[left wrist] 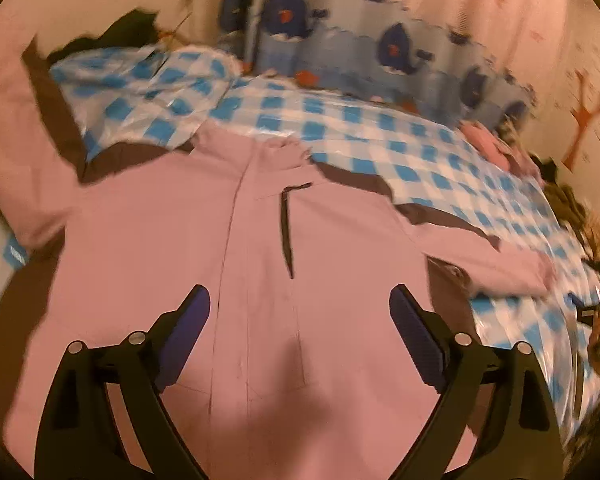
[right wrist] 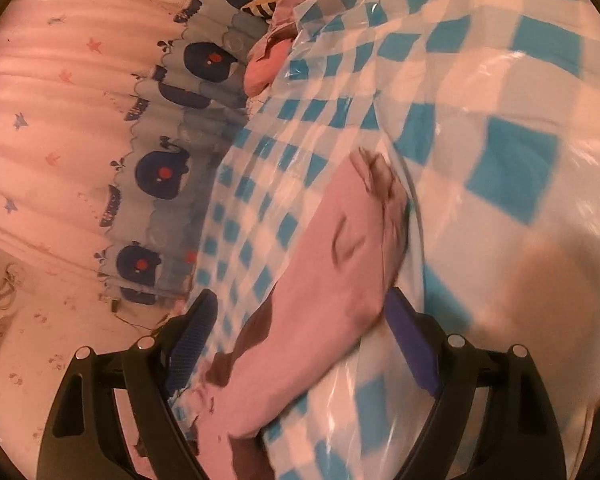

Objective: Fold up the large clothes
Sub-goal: 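Grasp the sleeve cuff with the right gripper and lift it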

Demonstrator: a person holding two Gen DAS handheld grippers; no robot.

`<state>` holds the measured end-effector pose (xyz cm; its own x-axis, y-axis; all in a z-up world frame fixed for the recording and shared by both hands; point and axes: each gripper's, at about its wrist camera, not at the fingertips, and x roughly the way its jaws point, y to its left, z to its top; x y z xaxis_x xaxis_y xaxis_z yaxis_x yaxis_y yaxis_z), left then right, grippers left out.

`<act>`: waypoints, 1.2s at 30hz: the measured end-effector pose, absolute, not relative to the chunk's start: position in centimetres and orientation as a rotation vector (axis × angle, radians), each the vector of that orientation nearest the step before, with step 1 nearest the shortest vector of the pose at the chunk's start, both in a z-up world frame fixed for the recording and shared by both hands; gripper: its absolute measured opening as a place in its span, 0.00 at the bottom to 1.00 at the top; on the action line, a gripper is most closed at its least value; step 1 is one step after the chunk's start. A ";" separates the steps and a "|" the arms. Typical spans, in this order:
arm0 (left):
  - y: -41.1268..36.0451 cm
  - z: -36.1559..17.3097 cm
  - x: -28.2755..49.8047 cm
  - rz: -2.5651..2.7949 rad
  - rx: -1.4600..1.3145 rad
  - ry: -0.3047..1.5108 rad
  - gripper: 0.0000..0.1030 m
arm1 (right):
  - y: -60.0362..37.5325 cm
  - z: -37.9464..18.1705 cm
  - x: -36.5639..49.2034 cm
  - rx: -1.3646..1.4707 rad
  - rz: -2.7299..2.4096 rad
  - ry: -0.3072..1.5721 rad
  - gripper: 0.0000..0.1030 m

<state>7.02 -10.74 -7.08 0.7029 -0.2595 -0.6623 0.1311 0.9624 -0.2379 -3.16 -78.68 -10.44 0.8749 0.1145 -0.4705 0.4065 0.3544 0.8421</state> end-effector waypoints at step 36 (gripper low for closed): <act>-6.9 -5.9 7.5 -0.229 -0.372 0.796 0.87 | -69.6 3.2 4.4 0.782 -0.292 0.434 0.27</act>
<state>7.54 -6.95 -5.89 0.6801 -0.3367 -0.6512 0.0603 0.9109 -0.4081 4.37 -69.56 3.21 0.8728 -0.0934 -0.4790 0.4085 0.6769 0.6124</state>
